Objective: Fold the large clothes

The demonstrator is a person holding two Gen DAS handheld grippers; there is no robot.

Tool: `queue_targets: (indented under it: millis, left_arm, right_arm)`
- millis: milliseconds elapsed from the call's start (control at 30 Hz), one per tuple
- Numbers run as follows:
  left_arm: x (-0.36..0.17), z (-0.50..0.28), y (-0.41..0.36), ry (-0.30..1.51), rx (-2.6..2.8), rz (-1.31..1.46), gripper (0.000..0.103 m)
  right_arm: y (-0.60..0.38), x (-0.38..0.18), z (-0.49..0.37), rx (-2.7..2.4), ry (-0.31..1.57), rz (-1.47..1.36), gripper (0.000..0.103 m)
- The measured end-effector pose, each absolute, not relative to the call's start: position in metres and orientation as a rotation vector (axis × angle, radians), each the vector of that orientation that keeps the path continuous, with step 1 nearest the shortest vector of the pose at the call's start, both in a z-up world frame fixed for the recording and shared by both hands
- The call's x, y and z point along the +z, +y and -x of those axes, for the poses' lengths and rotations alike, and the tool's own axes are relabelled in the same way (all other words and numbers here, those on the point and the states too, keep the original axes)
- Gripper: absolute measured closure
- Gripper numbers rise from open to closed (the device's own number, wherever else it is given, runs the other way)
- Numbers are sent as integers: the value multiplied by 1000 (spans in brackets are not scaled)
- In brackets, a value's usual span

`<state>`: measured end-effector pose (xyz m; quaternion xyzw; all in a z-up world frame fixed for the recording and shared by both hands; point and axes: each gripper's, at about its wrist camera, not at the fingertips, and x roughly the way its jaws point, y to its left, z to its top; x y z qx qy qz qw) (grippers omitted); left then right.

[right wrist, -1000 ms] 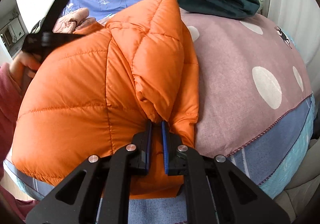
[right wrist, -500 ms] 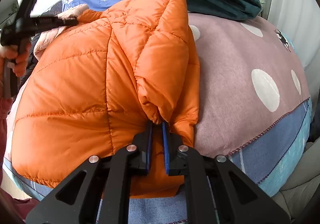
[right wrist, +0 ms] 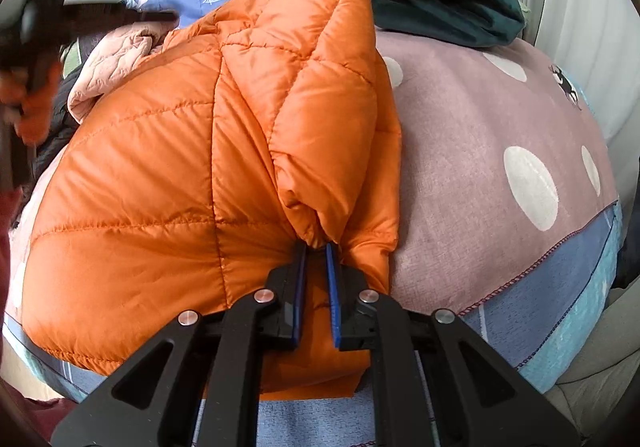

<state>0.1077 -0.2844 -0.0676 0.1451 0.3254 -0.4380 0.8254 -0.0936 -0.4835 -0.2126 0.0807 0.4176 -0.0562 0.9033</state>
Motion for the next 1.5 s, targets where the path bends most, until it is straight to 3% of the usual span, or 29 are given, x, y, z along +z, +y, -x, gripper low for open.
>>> queue_targets:
  millis: [67, 133, 200, 300, 500, 733, 900, 1167, 1367, 1500]
  left_arm:
    - [-69, -98, -314, 678, -980, -365, 77]
    - [-98, -103, -350, 757, -977, -456, 74]
    - [-141, -109, -373, 847, -923, -529, 74]
    - [-146, -102, -377, 823, -910, -558, 76]
    - [-144, -110, -369, 845, -942, -479, 76]
    - [-146, -123, -360, 886, -974, -335, 75]
    - [-147, -126, -355, 896, -981, -290, 75]
    - [-102, -101, -298, 785, -918, -253, 72]
    - [-150, -93, -276, 755, -846, -340, 69]
    - [-149, -87, -284, 750, -799, -374, 69]
  right_arm:
    - [-483, -213, 94, -117, 862, -168, 92]
    - [-483, -211, 96, -120, 858, -172, 92]
    - [-482, -200, 101, -131, 863, -147, 91]
    - [-488, -176, 104, -115, 888, -132, 88]
    - [-495, -115, 79, -18, 640, -117, 87]
    - [-520, -205, 16, -39, 803, -212, 93]
    - [-516, -206, 19, -64, 796, -207, 93]
    - [-518, -204, 19, -60, 789, -197, 93]
    - [-515, -207, 17, -77, 782, -200, 93]
    - [-510, -204, 23, -100, 784, -161, 92]
